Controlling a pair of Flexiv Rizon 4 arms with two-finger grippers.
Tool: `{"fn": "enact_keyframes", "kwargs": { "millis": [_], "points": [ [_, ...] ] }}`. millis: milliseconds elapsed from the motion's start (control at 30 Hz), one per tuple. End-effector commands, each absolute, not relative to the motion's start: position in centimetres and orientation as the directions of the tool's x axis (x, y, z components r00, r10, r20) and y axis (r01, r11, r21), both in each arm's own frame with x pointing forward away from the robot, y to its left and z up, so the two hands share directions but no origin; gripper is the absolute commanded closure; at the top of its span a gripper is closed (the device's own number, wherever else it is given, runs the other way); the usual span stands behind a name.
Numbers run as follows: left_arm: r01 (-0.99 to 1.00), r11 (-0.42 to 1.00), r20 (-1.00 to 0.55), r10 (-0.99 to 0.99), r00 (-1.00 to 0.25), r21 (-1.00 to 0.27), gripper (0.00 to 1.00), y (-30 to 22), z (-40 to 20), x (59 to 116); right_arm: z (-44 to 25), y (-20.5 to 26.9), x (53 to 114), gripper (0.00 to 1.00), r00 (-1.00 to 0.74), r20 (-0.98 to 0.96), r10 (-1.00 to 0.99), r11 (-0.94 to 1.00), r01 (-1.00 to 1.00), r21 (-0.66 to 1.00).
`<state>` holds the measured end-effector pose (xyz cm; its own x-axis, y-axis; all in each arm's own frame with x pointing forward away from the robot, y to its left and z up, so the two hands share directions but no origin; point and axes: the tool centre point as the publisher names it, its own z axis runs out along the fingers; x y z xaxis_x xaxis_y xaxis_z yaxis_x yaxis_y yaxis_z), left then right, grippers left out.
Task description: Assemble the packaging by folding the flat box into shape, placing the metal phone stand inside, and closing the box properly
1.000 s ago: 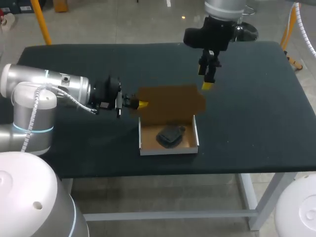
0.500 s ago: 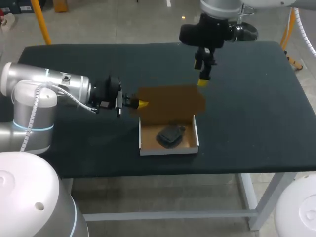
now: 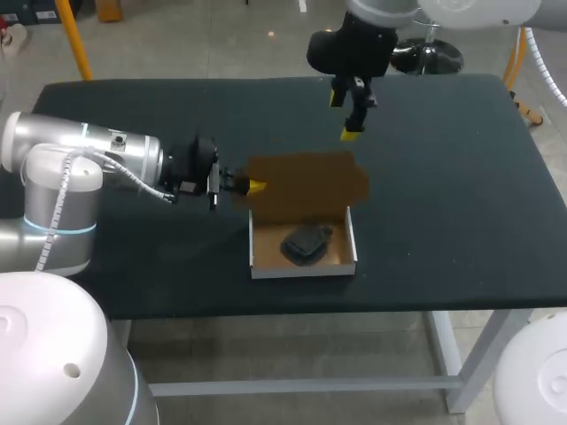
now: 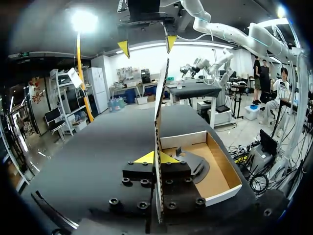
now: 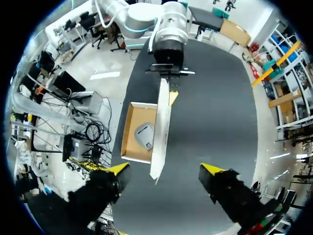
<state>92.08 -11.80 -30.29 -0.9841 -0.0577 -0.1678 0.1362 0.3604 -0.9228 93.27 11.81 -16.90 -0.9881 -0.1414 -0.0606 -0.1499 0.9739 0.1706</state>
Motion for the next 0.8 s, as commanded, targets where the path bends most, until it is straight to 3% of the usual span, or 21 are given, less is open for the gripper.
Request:
{"fn": "enact_keyframes", "kwargs": {
  "millis": [33,100,167,267,367,800],
  "points": [
    [0.137,0.359,-0.169,-0.058,-0.984,-0.923,1.00,-11.9,-30.5,92.0,-17.2,13.7,93.9,0.36,-0.986,-0.068,-0.152,0.977,-0.160,0.139],
    [0.137,0.359,-0.169,-0.058,-0.984,-0.923,1.00,-11.9,-30.5,92.0,-17.5,14.4,94.2,0.31,-0.984,-0.076,-0.162,0.977,-0.171,0.129],
    [0.137,0.359,-0.169,-0.058,-0.984,-0.923,1.00,-11.9,-30.5,92.0,-17.8,15.0,94.3,0.35,-0.982,-0.078,-0.172,0.976,-0.181,0.124],
    [0.137,0.359,-0.169,-0.058,-0.984,-0.923,1.00,-11.9,-30.5,92.0,-18.4,15.7,94.5,0.50,-0.980,-0.074,-0.183,0.975,-0.191,0.113],
    [0.137,0.359,-0.169,-0.058,-0.984,-0.923,1.00,-11.9,-30.5,92.0,-18.9,16.1,94.5,0.54,-0.980,-0.067,-0.189,0.975,-0.196,0.108],
    [0.137,0.359,-0.169,-0.058,-0.984,-0.923,1.00,-11.9,-30.5,92.0,-20.7,16.9,94.7,0.58,-0.978,-0.049,-0.202,0.974,-0.206,0.095]
  ]
}}
